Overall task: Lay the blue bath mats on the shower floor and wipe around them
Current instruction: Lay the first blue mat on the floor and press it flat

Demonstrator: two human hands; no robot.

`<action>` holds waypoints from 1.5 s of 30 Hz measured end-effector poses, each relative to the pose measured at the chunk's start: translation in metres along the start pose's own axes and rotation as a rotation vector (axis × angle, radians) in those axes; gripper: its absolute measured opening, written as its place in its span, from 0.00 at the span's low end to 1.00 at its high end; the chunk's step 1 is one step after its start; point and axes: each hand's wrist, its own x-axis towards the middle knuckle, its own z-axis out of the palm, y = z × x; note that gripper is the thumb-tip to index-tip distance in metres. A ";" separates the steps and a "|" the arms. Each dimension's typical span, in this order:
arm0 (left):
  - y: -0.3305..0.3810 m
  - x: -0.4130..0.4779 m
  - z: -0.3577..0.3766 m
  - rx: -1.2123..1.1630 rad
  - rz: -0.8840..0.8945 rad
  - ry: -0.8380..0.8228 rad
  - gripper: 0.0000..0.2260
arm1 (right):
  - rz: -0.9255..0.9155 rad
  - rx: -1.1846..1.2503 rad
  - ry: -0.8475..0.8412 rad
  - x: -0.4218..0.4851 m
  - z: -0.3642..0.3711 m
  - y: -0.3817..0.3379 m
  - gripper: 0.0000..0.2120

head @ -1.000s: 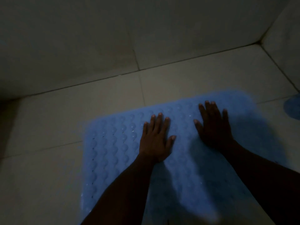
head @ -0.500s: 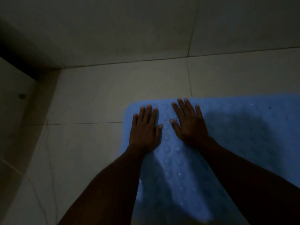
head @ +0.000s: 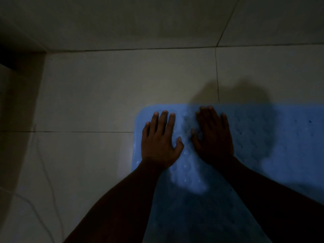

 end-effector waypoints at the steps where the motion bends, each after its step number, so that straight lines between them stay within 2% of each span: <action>1: -0.001 0.002 -0.001 -0.001 0.004 0.004 0.36 | 0.002 0.002 0.001 0.001 0.000 0.000 0.27; 13: 0.004 0.004 0.003 0.040 -0.004 0.021 0.35 | 0.018 0.039 -0.041 0.002 0.001 0.001 0.29; 20: 0.007 -0.005 -0.001 0.057 -0.037 -0.056 0.34 | 0.035 0.034 -0.177 -0.003 -0.009 -0.003 0.33; 32: 0.005 -0.156 0.013 0.061 0.045 -0.136 0.38 | 0.013 -0.006 -0.276 -0.155 -0.050 -0.027 0.38; 40: 0.002 -0.181 0.005 0.031 0.039 -0.253 0.41 | -0.027 -0.012 -0.386 -0.173 -0.061 -0.032 0.43; 45: -0.010 -0.175 -0.003 -0.030 0.084 -0.314 0.38 | -0.047 0.034 -0.446 -0.167 -0.059 -0.020 0.41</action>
